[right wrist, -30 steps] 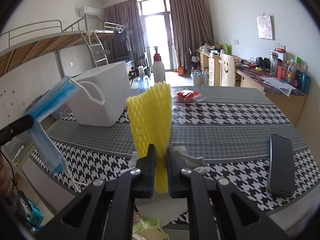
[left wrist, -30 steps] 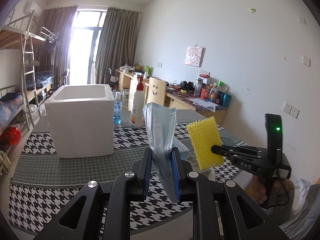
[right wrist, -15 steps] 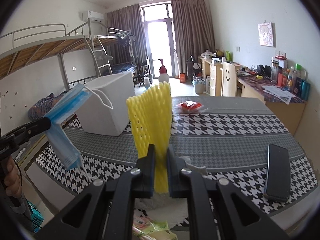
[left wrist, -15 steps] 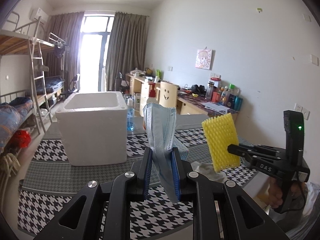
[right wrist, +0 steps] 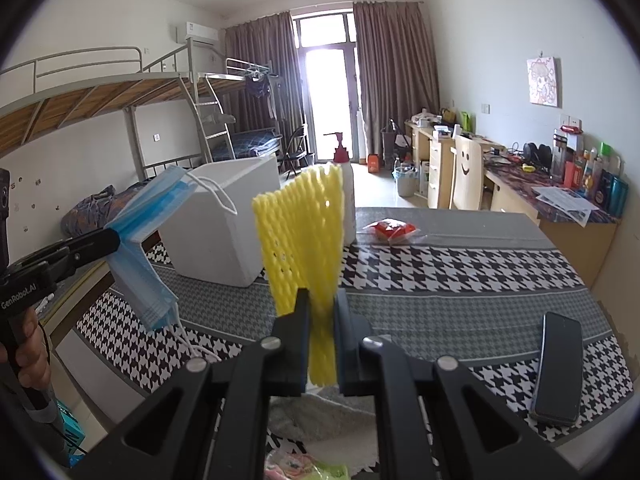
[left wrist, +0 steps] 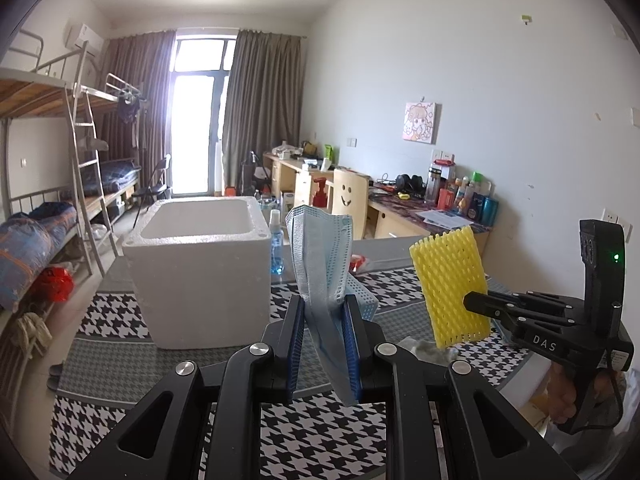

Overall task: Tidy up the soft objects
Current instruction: 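Carry the mask and foam sleeve in both tools toward the white foam box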

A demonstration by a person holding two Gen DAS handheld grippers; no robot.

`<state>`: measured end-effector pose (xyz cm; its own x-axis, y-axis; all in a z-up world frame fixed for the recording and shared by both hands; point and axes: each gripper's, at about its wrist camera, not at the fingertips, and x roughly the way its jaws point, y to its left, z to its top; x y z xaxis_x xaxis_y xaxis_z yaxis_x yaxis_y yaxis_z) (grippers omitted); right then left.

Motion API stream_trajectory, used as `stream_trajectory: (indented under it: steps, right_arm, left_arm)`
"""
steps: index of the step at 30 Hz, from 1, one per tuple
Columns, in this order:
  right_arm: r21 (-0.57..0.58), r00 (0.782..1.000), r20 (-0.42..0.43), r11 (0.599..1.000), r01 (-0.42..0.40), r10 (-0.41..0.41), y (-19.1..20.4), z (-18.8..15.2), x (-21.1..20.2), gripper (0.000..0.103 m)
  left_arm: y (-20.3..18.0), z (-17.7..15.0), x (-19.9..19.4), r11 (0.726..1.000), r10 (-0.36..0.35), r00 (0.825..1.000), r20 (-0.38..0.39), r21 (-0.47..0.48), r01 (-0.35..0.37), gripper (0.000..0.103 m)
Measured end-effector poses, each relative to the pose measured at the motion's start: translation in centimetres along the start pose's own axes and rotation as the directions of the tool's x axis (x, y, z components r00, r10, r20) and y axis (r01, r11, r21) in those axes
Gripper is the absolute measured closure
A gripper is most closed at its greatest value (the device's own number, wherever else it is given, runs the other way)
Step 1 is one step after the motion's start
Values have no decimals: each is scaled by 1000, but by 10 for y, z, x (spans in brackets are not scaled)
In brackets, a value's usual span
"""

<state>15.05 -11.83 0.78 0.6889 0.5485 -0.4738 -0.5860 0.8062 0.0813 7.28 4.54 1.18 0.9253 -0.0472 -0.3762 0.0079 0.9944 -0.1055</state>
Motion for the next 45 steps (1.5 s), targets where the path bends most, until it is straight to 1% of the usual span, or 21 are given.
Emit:
stream_trajectory:
  steps: [11, 18, 26, 36, 39, 45]
  right_arm:
    - [-2, 1000, 15, 1000, -11, 11, 3, 13, 3, 90]
    - [-6, 1000, 22, 1000, -6, 6, 3, 22, 5, 90]
    - [-5, 999, 32, 1000, 2, -2, 2, 32, 8, 90]
    - [-21, 999, 48, 1000, 8, -7, 4, 44, 8, 90]
    - [-27, 998, 55, 1000, 5, -4, 6, 48, 8, 90]
    - [-34, 998, 56, 999, 9, -7, 9, 56, 15, 90]
  left_arm:
    - [-2, 10, 7, 1000, 7, 1000, 13, 18, -7, 83]
    - [-4, 20, 12, 1000, 0, 1000, 27, 29, 0, 83]
    - [-4, 30, 18, 999, 11, 999, 38, 40, -12, 83]
    - [-1, 47, 25, 999, 0, 999, 49, 42, -2, 83]
    - [0, 52, 26, 999, 7, 998, 56, 44, -9, 83]
    - [2, 63, 30, 999, 4, 998, 65, 48, -7, 83]
